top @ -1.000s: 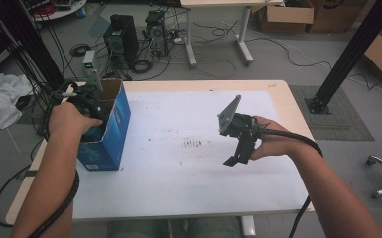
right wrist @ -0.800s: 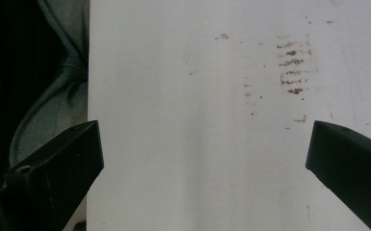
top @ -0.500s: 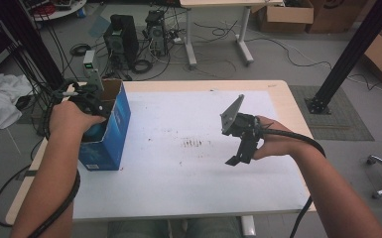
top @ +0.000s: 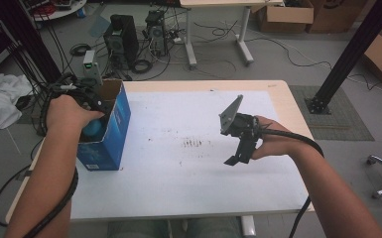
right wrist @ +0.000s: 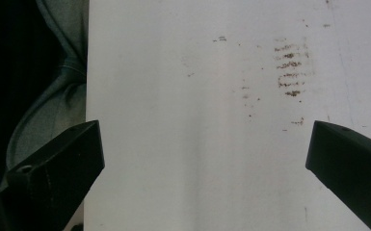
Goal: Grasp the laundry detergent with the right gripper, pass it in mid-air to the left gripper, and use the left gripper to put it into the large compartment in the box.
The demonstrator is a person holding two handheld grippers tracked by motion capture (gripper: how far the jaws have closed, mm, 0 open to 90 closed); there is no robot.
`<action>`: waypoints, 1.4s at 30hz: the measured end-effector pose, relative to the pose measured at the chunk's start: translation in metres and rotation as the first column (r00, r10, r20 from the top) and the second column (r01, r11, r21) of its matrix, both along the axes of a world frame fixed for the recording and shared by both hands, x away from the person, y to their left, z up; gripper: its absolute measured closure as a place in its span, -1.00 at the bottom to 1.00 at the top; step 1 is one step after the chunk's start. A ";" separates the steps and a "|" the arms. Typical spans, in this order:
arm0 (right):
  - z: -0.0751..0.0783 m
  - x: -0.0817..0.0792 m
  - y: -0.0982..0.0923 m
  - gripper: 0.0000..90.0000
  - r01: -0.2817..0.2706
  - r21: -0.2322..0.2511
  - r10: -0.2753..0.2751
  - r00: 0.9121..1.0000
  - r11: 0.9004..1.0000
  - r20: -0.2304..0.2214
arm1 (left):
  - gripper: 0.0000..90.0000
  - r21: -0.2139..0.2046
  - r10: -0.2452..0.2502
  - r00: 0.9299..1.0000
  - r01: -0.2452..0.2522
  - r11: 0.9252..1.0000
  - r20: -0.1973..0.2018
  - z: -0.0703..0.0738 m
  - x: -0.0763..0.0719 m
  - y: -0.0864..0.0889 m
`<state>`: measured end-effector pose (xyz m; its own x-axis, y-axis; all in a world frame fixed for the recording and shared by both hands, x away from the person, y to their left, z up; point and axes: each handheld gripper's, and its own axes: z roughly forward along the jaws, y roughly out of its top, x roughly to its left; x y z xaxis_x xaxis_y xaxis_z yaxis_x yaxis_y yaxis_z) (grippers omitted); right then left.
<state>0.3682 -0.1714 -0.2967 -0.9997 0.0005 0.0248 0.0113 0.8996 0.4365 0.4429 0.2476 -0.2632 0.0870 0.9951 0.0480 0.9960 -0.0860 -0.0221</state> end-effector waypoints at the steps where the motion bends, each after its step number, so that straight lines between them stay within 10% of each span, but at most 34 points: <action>1: 0.000 0.000 0.000 -1.00 0.000 0.000 0.000 1.000 1.000 0.000 | -0.37 0.000 0.000 1.000 0.000 1.000 0.000 0.000 0.000 0.000; 21: 0.000 0.000 0.001 -1.00 0.002 -0.003 -0.002 1.000 1.000 -0.003 | -0.60 0.028 -0.071 0.997 0.070 0.997 0.037 0.048 -0.001 -0.013; 29: 0.003 0.000 -0.001 -1.00 0.012 -0.007 -0.012 1.000 1.000 -0.002 | -0.68 -0.001 -0.143 0.988 0.143 0.990 0.065 0.078 -0.002 -0.026; 42: 0.006 0.000 -0.004 -1.00 0.021 0.004 -0.021 1.000 1.000 -0.002 | -0.91 -0.053 -0.238 0.969 0.242 0.969 0.058 0.088 -0.005 -0.045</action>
<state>0.3679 -0.1749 -0.2912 -0.9994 0.0210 0.0267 0.0306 0.8974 0.4401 0.4376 0.2024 -0.1753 0.3226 0.9465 -0.0003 0.9458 -0.3223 0.0402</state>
